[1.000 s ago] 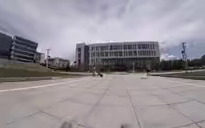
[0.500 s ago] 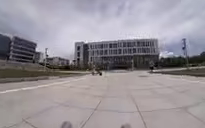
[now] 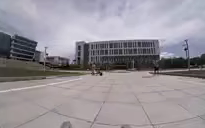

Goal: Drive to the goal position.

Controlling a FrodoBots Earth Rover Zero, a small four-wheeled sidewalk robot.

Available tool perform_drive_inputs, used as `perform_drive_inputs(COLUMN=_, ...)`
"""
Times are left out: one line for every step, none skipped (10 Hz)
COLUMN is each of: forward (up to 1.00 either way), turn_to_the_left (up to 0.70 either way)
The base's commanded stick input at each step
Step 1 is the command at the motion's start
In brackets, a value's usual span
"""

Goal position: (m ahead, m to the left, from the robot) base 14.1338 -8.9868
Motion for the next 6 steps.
perform_drive_inputs(forward=0.70, turn_to_the_left=0.00)
perform_drive_inputs(forward=0.70, turn_to_the_left=0.00)
perform_drive_inputs(forward=0.70, turn_to_the_left=-0.02)
perform_drive_inputs(forward=0.70, turn_to_the_left=-0.06)
perform_drive_inputs(forward=0.70, turn_to_the_left=-0.11)
perform_drive_inputs(forward=0.70, turn_to_the_left=-0.15)
